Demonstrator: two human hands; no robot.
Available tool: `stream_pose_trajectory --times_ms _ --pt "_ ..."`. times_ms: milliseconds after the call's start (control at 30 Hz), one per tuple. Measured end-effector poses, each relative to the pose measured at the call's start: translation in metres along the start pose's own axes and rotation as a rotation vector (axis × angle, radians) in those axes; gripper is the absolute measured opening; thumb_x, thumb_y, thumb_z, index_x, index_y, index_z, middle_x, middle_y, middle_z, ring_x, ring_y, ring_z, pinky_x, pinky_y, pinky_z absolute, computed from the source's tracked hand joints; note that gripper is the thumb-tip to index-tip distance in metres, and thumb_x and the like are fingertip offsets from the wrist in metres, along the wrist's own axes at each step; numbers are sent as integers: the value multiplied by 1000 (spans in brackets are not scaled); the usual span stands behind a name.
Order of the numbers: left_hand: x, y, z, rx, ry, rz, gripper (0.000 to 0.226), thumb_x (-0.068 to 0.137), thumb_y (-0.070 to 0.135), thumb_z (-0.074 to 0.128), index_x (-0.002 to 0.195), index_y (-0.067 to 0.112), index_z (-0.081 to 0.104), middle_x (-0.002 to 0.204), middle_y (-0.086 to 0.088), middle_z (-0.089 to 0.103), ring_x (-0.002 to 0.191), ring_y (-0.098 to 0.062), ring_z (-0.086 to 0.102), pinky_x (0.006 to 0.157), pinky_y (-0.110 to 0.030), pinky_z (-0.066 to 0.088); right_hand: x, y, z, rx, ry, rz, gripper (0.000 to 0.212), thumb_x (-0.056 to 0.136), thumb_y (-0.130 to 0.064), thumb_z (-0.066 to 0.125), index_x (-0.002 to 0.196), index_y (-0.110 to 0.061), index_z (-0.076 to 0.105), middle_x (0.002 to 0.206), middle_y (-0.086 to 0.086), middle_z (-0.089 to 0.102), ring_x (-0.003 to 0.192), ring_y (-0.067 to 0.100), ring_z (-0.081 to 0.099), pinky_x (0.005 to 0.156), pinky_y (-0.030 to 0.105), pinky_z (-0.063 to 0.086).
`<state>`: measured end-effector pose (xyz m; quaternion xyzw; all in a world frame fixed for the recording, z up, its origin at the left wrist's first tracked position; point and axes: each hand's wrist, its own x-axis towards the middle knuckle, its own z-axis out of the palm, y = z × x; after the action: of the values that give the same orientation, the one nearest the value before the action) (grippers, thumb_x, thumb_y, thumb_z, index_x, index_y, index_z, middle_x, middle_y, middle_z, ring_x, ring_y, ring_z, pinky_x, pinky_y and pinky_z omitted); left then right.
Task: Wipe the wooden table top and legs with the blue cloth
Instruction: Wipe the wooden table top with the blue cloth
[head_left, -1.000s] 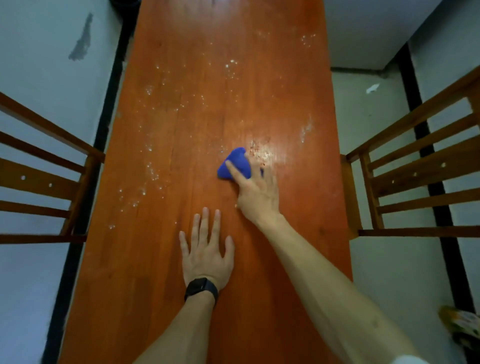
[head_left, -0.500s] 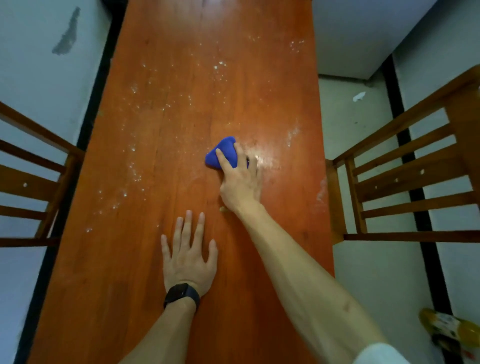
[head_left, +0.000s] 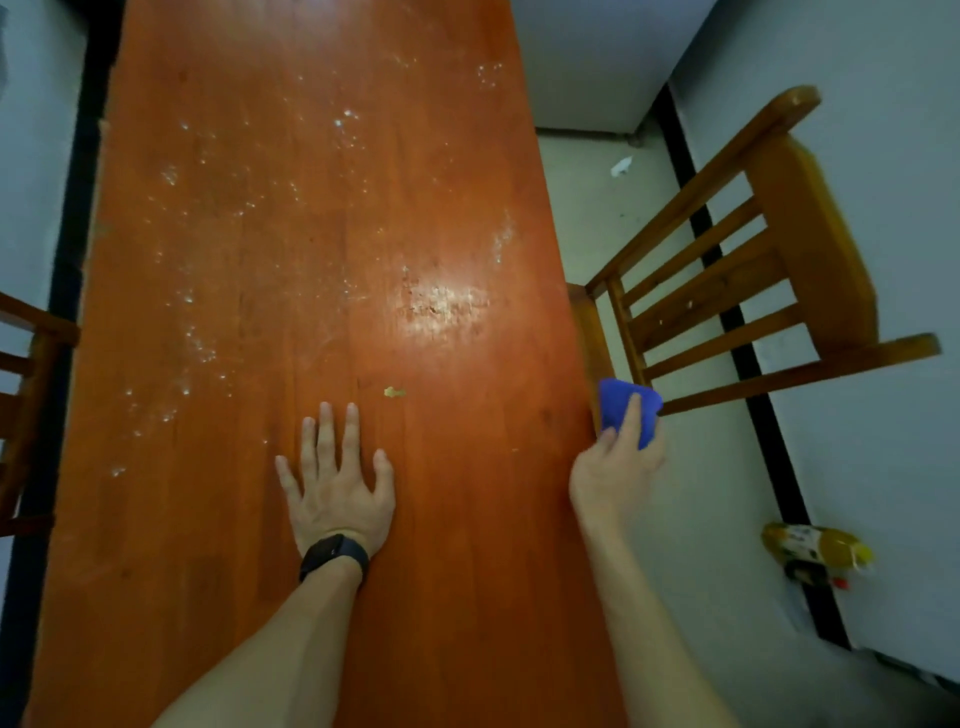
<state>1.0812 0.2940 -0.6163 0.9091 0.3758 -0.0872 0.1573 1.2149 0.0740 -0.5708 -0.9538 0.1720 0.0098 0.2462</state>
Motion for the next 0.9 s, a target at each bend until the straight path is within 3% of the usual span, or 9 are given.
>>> stream_pose_trajectory --times_ms 100,167,233,400,533,600,733,800,900 --pt "-1 -1 0 9 3 8 66 97 58 17 155 37 -6 164 7 -12 150 -13 -13 121 -51 -4 -53 -28 19 -63 -90 -512 57 97 -18 51 150 -30 35 156 10 30 127 29 37 104 39 36" --pt "-1 -2 -2 11 8 -1 66 97 57 18 156 36 -3 164 7 -9 151 -14 -11 121 -51 -3 -74 -26 37 -203 -199 -765 64 91 -16 55 150 -33 35 156 8 31 121 31 41 95 43 42" --pt "-2 -4 -5 -12 4 27 68 95 58 19 157 35 2 165 6 -4 151 -15 -8 122 -50 -4 -76 -14 46 -263 -211 -784 69 88 -15 57 150 -34 34 156 7 31 121 33 41 91 47 45" --pt "-21 -53 -22 -205 68 146 68 95 56 31 157 31 15 165 3 6 152 -16 0 122 -49 0 -48 -6 35 -214 -89 -563 63 91 -14 56 150 -25 36 151 14 38 121 38 41 97 51 39" --pt "-55 -149 -36 -130 203 -158 72 95 56 32 157 24 16 165 -4 10 152 -23 6 119 -57 5 -60 -41 57 -108 -60 -448 68 92 -18 53 154 -19 25 153 12 36 120 42 43 98 50 38" --pt "-72 -193 -42 -110 221 -290 74 95 57 30 157 22 14 164 -8 12 150 -28 12 118 -58 8 -105 -64 77 -57 -87 -572 70 86 -17 57 152 -15 33 148 13 44 112 42 48 94 48 42" --pt "-107 -252 -40 -158 177 -514 74 95 59 18 157 19 15 163 -10 16 149 -29 17 119 -56 10 -232 -86 100 -82 -414 -1065 77 77 -13 59 150 -22 36 149 2 44 116 31 46 93 44 43" --pt "-125 -265 -32 -206 130 -575 74 95 62 10 155 20 20 159 -12 29 143 -31 30 118 -54 22 -262 -91 103 -40 -640 -1225 75 82 -8 58 151 -26 34 150 -1 42 121 28 41 97 44 41" --pt "-139 -263 -30 -352 81 -619 72 96 65 6 150 25 33 130 -13 61 105 -30 60 88 -43 48 -248 -117 111 100 -832 -1125 70 86 -1 56 150 -24 38 147 1 45 126 26 41 110 38 32"
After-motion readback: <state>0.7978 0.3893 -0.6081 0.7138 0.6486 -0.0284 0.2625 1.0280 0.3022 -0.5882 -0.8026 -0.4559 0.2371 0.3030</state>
